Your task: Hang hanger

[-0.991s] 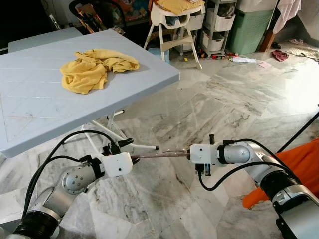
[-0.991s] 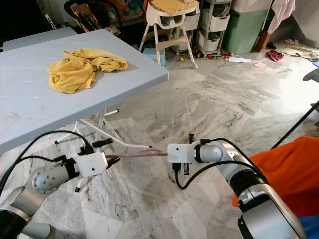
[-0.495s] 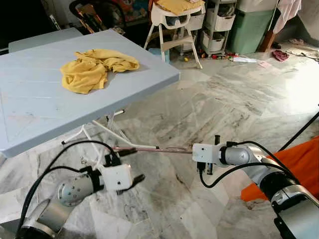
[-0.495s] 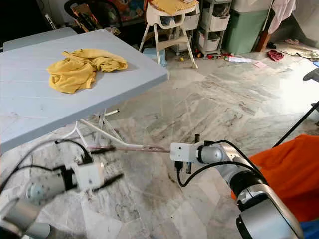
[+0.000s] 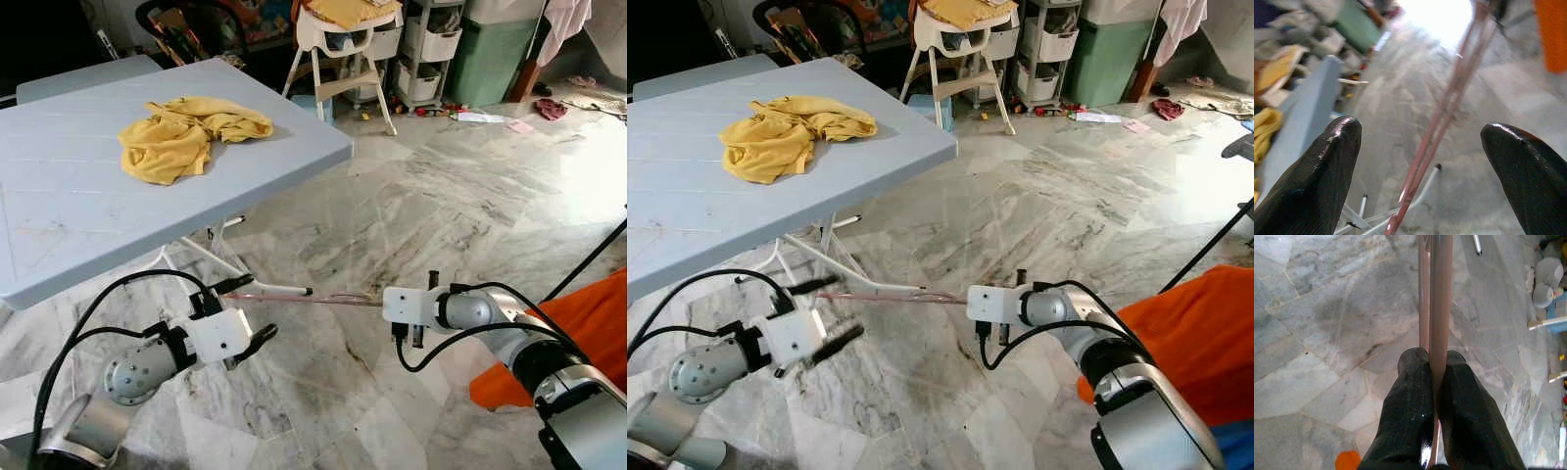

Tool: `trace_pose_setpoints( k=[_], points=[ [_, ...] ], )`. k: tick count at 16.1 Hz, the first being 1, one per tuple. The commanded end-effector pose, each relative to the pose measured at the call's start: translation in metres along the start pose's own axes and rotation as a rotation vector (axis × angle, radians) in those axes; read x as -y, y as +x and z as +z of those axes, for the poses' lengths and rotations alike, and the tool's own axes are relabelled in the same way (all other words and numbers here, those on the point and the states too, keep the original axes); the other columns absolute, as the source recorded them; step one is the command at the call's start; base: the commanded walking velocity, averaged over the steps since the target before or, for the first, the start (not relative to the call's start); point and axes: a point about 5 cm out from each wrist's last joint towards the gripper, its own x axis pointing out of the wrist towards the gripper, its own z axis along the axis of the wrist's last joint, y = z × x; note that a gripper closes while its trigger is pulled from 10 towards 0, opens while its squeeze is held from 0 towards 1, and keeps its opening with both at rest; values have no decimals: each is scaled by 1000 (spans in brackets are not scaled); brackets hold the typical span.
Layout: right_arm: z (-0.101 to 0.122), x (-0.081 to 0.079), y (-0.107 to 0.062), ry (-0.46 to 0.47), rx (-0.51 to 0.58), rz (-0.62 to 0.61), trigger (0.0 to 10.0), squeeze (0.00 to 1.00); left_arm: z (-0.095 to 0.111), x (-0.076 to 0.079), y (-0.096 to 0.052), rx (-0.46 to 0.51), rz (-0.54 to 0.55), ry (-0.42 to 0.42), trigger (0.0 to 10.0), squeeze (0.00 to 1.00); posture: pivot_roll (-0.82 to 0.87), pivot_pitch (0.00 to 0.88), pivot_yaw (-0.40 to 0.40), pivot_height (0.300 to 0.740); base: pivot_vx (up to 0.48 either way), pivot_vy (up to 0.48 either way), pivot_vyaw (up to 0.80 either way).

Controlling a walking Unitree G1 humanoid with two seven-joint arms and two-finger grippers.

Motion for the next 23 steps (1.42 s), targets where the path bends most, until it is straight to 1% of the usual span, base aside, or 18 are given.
trace_pose_setpoints(
  k=[1,2,5,6,7,8,9,10,13,14,15,16,17,18,19,20,21,23],
  points=[
    [1,6,-1,-10,-7,-15,0,0,-5,1,-2,-22,28,-28,10000,1000,-73,25,27,740,0,0,0],
    [-1,5,0,25,-19,-33,0,0,-8,0,-2,-24,136,-92,10000,1000,-76,25,27,740,0,0,0],
    [-6,5,2,189,-35,-113,0,0,-23,7,-4,-83,327,-254,10000,1000,-77,23,26,740,0,0,0],
    [-8,4,3,265,-37,-149,0,0,-28,12,-5,-111,389,-306,10000,1000,-78,22,26,740,0,0,0],
    [-11,0,5,405,-33,-209,0,0,-38,22,-7,-164,499,-439,10000,1000,-82,20,25,740,0,0,0],
    [-14,-6,6,499,-26,-240,0,0,-45,31,-8,-208,556,-529,10000,1000,-83,18,25,740,0,0,0],
    [-16,-11,7,593,-19,-281,0,0,-51,41,-8,-249,584,-604,10000,1000,-88,18,25,740,0,0,0],
    [-18,-17,8,674,-14,-310,0,0,-54,47,-7,-275,593,-633,10000,1000,-90,16,26,740,0,0,0],
    [-25,-40,10,816,-25,-361,0,0,-59,61,0,-313,565,-695,10000,1000,-105,6,32,740,0,0,0],
    [-26,-46,9,827,-34,-370,0,0,-62,64,2,-332,556,-713,10000,337,-109,4,36,740,0,0,0],
    [-30,-53,9,876,-54,-398,0,0,-66,68,2,-360,548,-738,10000,0,-117,0,43,740,0,0,0],
    [-34,-62,9,970,-82,-435,0,0,-73,74,2,-400,537,-769,10000,0,-122,0,48,740,0,0,0],
    [-35,-71,10,1038,-103,-457,706,0,-78,78,2,-430,530,-797,10000,0,-124,0,50,740,0,0,0],
    [-33,-80,14,1126,-117,-478,8902,0,-83,81,2,-459,535,-829,10000,0,-135,0,60,740,0,0,0],
    [-28,-89,18,1241,-122,-509,10000,0,-86,81,3,-470,553,-876,10000,0,-141,0,65,740,0,0,0],
    [-25,-93,20,1317,-114,-529,10000,0,-85,79,6,-460,556,-896,10000,0,-143,0,68,740,0,0,0],
    [-21,-95,19,1411,-99,-597,10000,0,-82,75,11,-437,554,-909,10000,0,-148,0,73,740,0,0,0],
    [-20,-95,16,1495,-87,-674,10000,0,-80,69,18,-409,553,-944,10000,0,-153,0,85,740,0,0,0]
  ],
)
